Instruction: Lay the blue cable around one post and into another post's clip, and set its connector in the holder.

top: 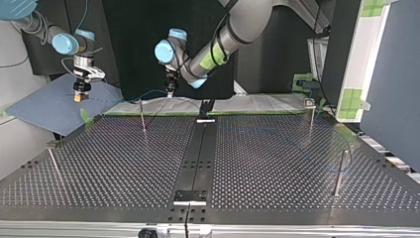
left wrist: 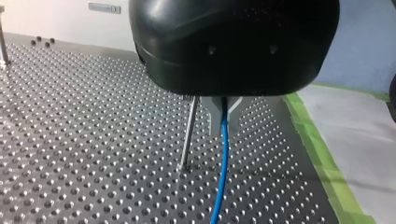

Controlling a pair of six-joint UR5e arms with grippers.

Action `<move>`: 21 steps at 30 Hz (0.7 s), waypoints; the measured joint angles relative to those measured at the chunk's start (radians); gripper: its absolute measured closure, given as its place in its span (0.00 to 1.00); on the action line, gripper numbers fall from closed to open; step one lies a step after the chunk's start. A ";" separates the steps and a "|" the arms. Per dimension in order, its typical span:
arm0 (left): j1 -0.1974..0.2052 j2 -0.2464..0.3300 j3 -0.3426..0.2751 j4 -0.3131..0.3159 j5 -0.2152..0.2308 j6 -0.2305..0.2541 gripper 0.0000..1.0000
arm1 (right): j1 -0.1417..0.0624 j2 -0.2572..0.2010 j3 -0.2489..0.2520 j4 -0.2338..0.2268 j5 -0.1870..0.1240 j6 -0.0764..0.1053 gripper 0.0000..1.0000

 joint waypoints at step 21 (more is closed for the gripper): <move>0.037 0.000 0.000 0.000 0.055 -0.043 1.00 | -0.004 0.002 -0.006 0.002 0.000 0.005 1.00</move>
